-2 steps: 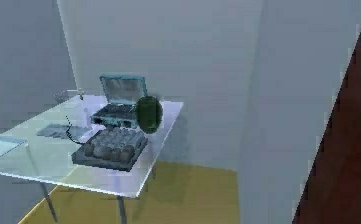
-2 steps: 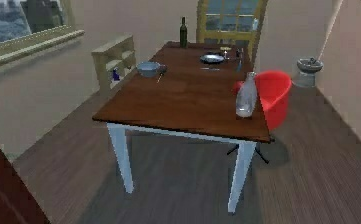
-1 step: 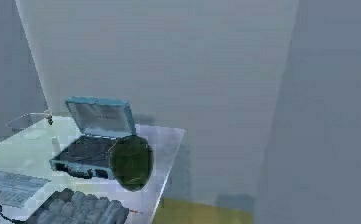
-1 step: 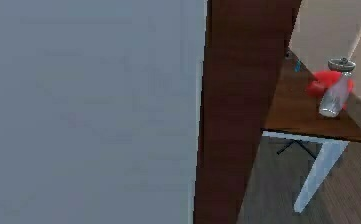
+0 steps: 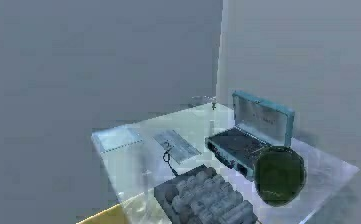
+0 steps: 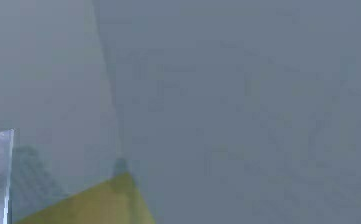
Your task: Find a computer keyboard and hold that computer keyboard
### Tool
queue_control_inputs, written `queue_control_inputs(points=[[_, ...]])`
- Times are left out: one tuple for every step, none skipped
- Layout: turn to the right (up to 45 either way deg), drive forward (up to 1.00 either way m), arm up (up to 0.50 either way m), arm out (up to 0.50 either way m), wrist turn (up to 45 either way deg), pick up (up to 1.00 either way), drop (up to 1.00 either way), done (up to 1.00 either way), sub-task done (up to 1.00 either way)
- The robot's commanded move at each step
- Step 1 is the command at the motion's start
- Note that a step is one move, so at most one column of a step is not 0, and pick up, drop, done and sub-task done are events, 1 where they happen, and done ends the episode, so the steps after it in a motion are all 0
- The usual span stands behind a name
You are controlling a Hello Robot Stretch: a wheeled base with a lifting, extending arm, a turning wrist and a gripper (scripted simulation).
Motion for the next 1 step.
queue_control_inputs(points=[[-45.0, 0.00, 0.00, 0.00, 0.0, 0.00, 0.00, 0.00, 0.00]])
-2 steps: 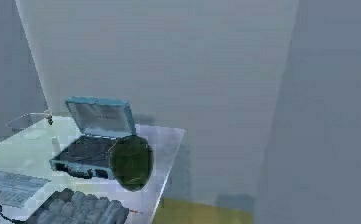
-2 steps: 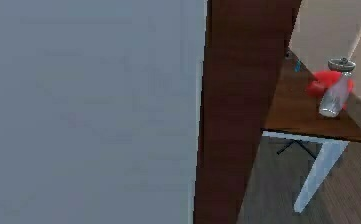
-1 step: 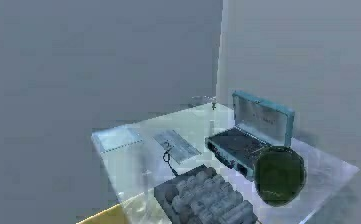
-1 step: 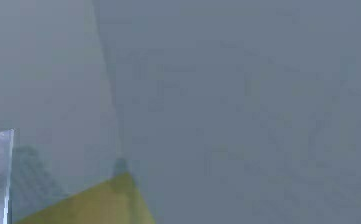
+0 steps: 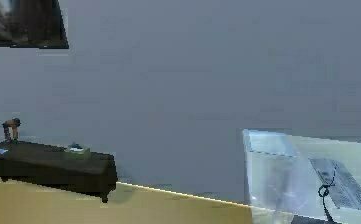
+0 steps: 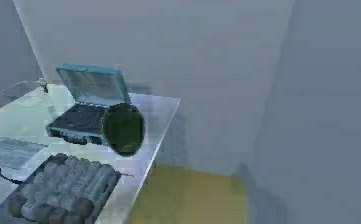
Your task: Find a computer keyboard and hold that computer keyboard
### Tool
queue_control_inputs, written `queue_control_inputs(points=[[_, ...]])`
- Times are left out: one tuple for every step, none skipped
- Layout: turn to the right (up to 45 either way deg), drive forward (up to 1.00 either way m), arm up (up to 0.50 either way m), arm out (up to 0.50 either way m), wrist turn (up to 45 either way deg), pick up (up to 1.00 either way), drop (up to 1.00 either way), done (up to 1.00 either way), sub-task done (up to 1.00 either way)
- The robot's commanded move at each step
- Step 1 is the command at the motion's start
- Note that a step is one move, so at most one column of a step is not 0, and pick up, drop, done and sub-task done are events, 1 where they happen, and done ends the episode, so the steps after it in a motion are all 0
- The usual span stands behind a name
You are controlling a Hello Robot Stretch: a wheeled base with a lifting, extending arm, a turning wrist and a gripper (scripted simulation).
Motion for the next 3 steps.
queue_control_inputs(points=[[-30.0, 0.00, 0.00, 0.00, 0.0, 0.00, 0.00, 0.00, 0.00], [0.0, 0.00, 0.50, 0.00, 0.0, 0.00, 0.00, 0.00, 0.00], [0.0, 0.00, 0.38, 0.00, 0.0, 0.00, 0.00, 0.00, 0.00]])
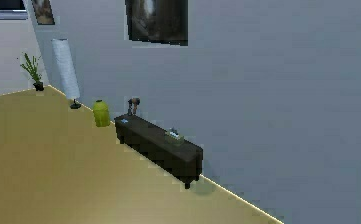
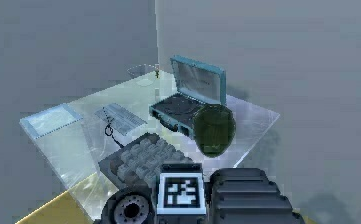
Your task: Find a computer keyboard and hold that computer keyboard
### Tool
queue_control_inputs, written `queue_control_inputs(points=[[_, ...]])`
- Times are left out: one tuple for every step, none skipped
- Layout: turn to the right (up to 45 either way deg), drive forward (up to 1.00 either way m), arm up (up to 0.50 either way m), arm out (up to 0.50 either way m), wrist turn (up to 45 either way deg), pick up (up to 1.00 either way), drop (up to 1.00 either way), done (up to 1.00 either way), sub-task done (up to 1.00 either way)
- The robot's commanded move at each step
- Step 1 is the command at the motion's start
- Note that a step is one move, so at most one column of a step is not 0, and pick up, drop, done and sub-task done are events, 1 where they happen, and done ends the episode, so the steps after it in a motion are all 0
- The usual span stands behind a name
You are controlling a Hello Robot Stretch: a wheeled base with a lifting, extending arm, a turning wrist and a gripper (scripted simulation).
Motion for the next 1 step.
queue_control_inputs(points=[[0.0, 0.00, 0.00, 0.10, 0.0, 0.00, 0.00, 0.00, 0.00]])
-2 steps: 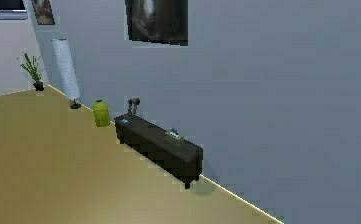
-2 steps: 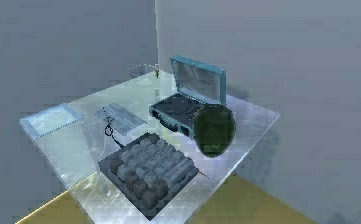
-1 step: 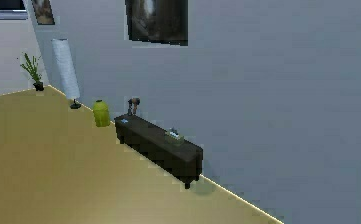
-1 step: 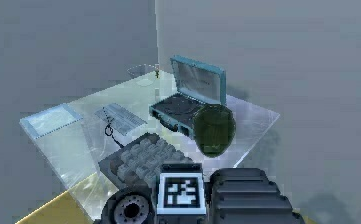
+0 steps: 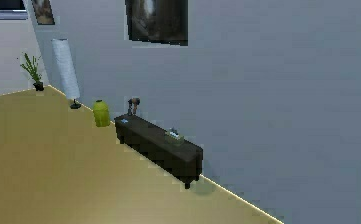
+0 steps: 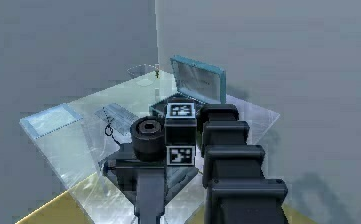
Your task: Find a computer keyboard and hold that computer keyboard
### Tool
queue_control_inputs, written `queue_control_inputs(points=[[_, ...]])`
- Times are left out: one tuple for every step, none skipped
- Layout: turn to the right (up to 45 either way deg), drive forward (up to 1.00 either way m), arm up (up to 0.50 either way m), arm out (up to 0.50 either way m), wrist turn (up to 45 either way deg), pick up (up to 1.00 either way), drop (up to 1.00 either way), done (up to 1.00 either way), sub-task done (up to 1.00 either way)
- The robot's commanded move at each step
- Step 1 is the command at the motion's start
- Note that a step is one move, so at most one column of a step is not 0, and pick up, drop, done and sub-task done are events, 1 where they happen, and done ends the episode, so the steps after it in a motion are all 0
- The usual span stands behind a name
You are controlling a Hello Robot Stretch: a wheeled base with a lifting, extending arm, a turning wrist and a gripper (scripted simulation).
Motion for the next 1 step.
queue_control_inputs(points=[[0.0, 0.00, 0.00, 0.00, 45.0, 0.00, 0.00, 0.00, 0.00]])
